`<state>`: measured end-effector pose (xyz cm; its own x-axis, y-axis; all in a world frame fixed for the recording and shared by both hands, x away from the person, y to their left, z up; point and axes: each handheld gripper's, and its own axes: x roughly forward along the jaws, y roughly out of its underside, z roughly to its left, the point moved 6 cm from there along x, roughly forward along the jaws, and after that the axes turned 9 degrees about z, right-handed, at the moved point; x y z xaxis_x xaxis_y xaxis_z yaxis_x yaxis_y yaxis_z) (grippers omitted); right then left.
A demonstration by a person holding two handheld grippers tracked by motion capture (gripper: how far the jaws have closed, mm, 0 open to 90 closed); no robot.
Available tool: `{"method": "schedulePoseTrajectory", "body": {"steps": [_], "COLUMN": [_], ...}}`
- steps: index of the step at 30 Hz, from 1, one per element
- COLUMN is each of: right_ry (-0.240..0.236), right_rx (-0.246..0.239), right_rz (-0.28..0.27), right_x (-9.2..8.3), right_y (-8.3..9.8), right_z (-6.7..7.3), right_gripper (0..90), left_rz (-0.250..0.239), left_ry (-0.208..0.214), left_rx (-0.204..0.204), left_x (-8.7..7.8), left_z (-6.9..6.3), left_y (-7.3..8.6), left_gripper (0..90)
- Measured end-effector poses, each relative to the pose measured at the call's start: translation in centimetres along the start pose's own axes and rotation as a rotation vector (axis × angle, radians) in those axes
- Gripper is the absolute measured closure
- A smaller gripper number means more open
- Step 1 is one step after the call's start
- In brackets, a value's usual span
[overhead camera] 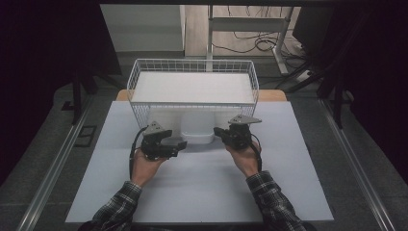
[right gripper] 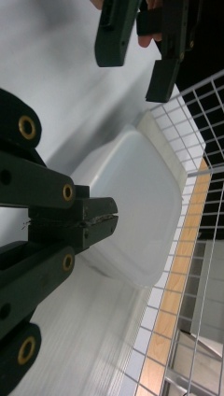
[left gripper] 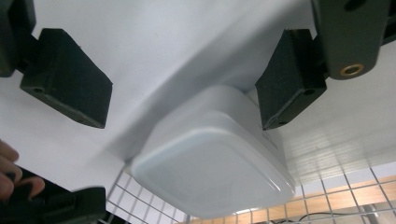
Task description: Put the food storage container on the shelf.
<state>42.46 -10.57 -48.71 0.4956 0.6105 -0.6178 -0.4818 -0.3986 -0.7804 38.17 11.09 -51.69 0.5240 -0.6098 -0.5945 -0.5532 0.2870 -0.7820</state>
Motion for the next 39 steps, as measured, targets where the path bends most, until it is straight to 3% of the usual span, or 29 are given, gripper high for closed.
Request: {"method": "schedulePoseTrajectory", "body": {"steps": [8, 11, 14, 18, 24, 29, 39], "right_ry": [-0.033, -0.04, -0.045, -0.056, -0.075, -0.08, -0.074], "right_rx": [-0.035, -0.044, -0.048, -0.063, -0.089, -0.102, -0.102], "right_rz": [0.019, 0.032, 0.042, 0.06, 0.089, 0.114, 0.144], "right_x": [-0.5, -0.6, -0.7, -0.6, 0.3, 1.4, 3.7], "right_y": [0.8, 1.1, 1.4, 1.8, 2.4, 2.9, 2.7], "right_z": [1.4, 1.7, 1.9, 2.3, 3.4, 4.0, 4.4], "right_gripper": [88.9, 88.8, 88.8, 88.8, 88.8, 88.8, 88.8], "left_rz": [-0.009, -0.034, -0.052, -0.036, -0.029, 0.004, 0.01], "left_ry": [-0.01, -0.031, -0.019, -0.028, -0.026, -0.05, -0.057], "left_rx": [0.024, 0.039, 0.039, 0.058, 0.052, 0.081, 0.082], "left_x": [-1.5, -2.3, -3.1, -3.5, -3.9, -4.2, -5.1], "left_z": [-1.4, -2.1, -2.7, -3.2, -3.8, -4.3, -4.4], "left_y": [2.2, 2.9, 3.7, 4.9, 6.6, 7.9, 9.0], "left_gripper": [10.6, 10.0, 10.1, 9.4, 7.3, 5.2, 4.1]}}
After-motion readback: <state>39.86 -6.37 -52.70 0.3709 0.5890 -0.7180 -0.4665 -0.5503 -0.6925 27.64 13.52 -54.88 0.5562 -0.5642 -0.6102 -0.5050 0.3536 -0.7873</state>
